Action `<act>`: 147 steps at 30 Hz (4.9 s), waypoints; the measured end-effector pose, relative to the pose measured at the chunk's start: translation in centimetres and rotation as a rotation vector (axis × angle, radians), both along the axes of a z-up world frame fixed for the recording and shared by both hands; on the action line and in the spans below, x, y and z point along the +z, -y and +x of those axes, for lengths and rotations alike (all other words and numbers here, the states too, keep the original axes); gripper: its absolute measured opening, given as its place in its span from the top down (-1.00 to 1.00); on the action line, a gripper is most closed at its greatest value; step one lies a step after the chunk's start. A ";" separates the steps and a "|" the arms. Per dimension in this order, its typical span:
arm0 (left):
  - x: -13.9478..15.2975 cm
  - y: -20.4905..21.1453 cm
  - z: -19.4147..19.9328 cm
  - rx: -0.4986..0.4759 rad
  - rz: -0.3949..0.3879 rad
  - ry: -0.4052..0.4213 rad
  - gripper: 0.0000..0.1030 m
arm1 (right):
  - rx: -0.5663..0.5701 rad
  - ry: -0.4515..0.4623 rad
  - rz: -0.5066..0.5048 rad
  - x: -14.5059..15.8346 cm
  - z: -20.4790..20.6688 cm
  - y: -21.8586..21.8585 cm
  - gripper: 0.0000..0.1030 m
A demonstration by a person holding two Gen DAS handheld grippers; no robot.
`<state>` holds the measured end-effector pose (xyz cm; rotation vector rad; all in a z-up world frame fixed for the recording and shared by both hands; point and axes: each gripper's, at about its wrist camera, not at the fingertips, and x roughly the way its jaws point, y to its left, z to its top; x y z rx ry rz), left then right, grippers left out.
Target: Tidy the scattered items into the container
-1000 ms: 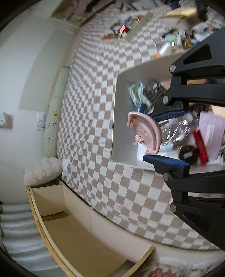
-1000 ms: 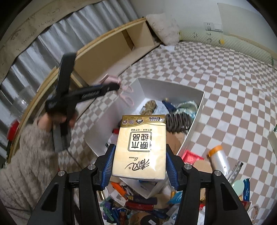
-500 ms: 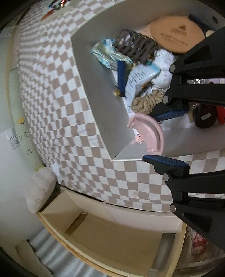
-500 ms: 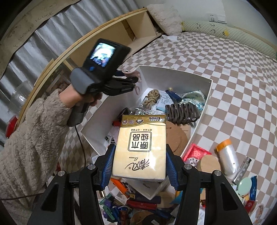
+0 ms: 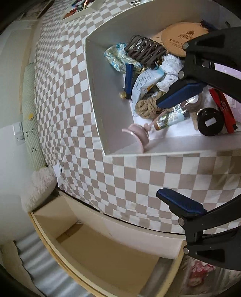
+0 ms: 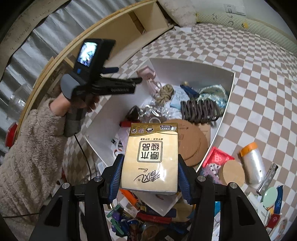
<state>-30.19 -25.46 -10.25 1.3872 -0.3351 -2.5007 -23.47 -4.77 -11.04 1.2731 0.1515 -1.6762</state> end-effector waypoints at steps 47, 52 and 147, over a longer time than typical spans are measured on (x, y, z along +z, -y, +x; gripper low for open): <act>-1.2 -0.4 5.9 -0.078 0.041 0.021 -0.72 | 0.064 -0.014 0.124 -0.7 1.2 1.2 -0.07; -0.7 -0.2 6.6 -0.058 0.129 0.006 -0.73 | 0.052 0.022 0.140 -1.5 1.0 1.0 -0.61; 11.5 -17.7 29.5 -0.013 0.371 -0.383 -0.99 | -0.483 -0.503 0.017 9.8 14.3 -24.5 -1.00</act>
